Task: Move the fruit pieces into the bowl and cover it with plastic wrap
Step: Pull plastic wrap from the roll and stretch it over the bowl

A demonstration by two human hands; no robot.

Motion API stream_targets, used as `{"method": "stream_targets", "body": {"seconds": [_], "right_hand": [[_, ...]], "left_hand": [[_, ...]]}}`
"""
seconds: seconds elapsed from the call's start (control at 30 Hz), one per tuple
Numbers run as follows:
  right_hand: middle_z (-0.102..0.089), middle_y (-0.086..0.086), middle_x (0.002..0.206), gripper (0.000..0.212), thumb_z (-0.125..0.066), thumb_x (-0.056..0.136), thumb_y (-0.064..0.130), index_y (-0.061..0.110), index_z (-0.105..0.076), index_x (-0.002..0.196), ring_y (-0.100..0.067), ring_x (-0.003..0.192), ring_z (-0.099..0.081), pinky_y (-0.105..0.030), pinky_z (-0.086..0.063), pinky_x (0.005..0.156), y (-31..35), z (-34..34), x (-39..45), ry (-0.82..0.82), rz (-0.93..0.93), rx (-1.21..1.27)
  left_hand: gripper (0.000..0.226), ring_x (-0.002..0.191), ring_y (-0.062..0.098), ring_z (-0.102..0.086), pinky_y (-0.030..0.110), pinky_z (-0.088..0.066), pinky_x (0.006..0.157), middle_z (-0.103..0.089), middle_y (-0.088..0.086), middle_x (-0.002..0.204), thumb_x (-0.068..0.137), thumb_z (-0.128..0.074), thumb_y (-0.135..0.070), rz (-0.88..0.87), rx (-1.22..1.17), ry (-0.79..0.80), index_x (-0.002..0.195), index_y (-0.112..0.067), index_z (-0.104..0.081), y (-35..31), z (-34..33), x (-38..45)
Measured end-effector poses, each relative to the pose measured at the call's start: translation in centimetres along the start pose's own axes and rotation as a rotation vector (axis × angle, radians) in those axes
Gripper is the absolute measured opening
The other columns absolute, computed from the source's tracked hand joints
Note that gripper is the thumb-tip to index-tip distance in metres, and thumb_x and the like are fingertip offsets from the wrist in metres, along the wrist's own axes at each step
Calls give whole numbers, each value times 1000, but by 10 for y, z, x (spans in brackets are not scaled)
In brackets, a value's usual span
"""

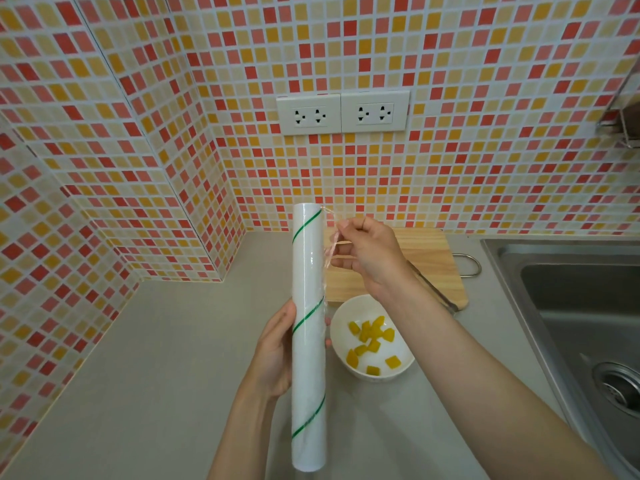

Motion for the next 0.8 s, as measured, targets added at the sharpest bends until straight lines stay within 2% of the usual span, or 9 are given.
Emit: {"method": "stream_targets", "body": {"seconds": [0.17,0.3,0.4,0.53,0.63,0.67,0.73,0.8], "right_hand": [[-55,-8,66,15,-45,95,12,11,-49,81,-21,47,-55,-29,-49,40,23,11,-6,-92,211,-139],[-53,-14,71,17,-43,95,10,13,-49,80,-23,50,-56,-27,-49,38,37,14,-8,-100,274,-132],[-53,-9,67,17,-44,95,12,13,-50,79,-17,47,-55,-27,-49,37,45,16,-10,-108,307,-107],[-55,-4,65,13,-47,94,14,12,-52,83,-9,44,-54,-26,-49,36,51,20,-8,-132,328,-117],[-56,1,62,12,-49,93,18,17,-56,83,-11,49,-55,-27,-50,39,54,24,-7,-146,378,-171],[-57,3,65,10,-51,92,22,18,-58,86,-12,52,-55,-27,-50,41,52,28,-7,-163,390,-183],[-62,6,82,12,-56,89,31,22,-59,97,-11,62,-61,-28,-53,48,41,39,-9,-202,365,-190],[-62,6,102,30,-58,86,38,26,-56,114,-12,81,-65,-27,-56,59,18,52,-15,-226,277,-213]], "left_hand": [[36,62,18,-65,32,-58,60,-71,8,80,81,-54,-28,-55,154,-69,110,-8,-59,-5,3,7],[39,74,16,-65,28,-55,66,-71,-2,90,83,-58,-25,-125,381,-179,120,-13,-58,-17,8,15],[36,78,7,-67,22,-53,66,-69,-4,102,89,-58,-22,-198,568,-242,125,-24,-56,-29,9,18],[39,90,11,-67,32,-56,80,-66,1,115,90,-58,-27,-191,666,-243,129,-26,-52,-31,3,24],[36,84,12,-71,24,-56,71,-73,-1,103,91,-57,-27,-172,630,-228,127,-26,-54,-27,-3,26],[35,83,13,-71,24,-56,70,-74,-1,101,91,-56,-27,-173,611,-232,126,-26,-54,-26,-4,27],[34,92,17,-70,30,-56,79,-72,2,109,91,-56,-26,-178,597,-243,125,-23,-55,-25,-5,28],[33,95,20,-67,37,-55,85,-68,4,112,92,-55,-26,-169,578,-249,124,-20,-56,-24,-7,29]]}}
Point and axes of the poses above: each hand's wrist, its own x-axis towards the middle knuckle, its own z-axis out of the back of the hand, y = z × x, the point moved 8 cm from there along x, towards the middle knuckle
